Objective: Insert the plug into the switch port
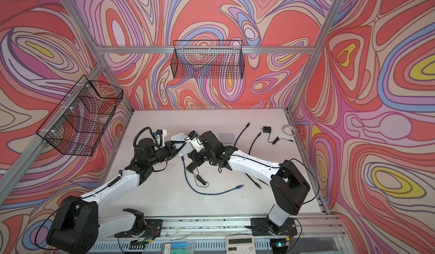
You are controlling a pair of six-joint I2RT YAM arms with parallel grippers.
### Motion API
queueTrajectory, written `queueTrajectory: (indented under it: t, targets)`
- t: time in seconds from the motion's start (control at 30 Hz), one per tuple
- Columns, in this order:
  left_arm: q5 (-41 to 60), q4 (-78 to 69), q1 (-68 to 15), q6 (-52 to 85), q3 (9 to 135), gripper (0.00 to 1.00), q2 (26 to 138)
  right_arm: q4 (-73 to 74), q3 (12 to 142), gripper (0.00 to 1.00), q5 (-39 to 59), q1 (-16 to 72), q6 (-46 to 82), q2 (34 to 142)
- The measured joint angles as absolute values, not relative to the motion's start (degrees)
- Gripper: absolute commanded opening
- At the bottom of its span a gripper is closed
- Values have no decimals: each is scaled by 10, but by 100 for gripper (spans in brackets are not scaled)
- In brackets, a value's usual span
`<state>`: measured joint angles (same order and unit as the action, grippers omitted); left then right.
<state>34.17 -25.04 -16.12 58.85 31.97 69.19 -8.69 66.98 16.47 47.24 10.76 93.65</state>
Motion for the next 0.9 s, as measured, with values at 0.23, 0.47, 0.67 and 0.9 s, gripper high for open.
queueTrajectory:
  t: [0.23, 0.47, 0.67, 0.9]
  targets:
    - [351, -255, -161, 582, 320, 0, 689, -91, 670, 0, 165, 472, 105, 931]
    - [355, -267, -161, 581, 305, 0, 685, -99, 670, 0, 172, 473, 101, 931]
    - [356, -265, -161, 575, 302, 0, 676, -103, 675, 0, 178, 473, 101, 932]
    - [355, -272, -161, 570, 294, 0, 674, -113, 684, 0, 186, 473, 101, 942]
